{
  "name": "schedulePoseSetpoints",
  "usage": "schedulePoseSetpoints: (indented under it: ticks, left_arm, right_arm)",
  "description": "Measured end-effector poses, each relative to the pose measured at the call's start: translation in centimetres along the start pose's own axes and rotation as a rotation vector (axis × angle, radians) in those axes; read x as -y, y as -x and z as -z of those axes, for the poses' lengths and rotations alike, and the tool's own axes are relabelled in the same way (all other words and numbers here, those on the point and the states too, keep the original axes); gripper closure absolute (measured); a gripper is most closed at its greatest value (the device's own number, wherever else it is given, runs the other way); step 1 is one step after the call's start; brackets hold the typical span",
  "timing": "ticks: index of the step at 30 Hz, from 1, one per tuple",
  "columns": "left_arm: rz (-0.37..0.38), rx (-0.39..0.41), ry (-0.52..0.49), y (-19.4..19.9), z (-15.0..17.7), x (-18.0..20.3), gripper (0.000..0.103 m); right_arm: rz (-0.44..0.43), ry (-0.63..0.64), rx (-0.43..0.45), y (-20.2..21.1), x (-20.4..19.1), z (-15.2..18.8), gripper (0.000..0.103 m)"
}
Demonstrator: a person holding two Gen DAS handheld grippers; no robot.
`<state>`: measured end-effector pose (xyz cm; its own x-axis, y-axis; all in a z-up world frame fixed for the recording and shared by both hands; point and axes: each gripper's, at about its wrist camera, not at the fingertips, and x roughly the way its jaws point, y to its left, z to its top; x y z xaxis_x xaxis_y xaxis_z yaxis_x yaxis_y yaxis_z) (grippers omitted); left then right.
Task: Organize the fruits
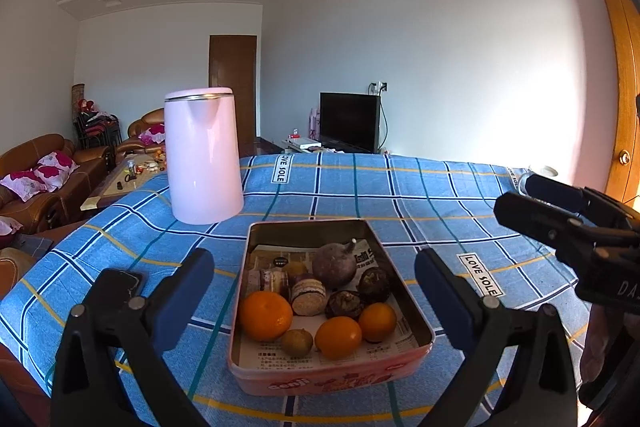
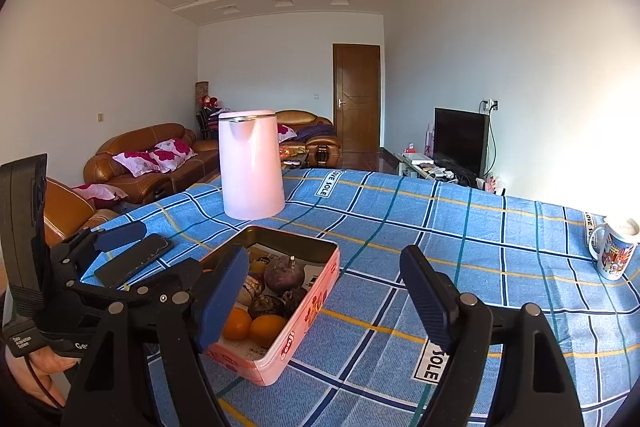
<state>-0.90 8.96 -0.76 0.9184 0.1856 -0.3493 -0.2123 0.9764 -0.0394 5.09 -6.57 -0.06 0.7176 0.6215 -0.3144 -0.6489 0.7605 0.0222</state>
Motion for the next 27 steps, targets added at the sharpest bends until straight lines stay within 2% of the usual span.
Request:
schedulePoseSetpoints:
  ticks: [27]
  left_arm:
    - [-0.024,0.006,-0.024,0.9,-0.4,1.0,0.000]
  right_arm:
    - [0.007,0.004,0.057,2.5,0.0,0.1,0.018]
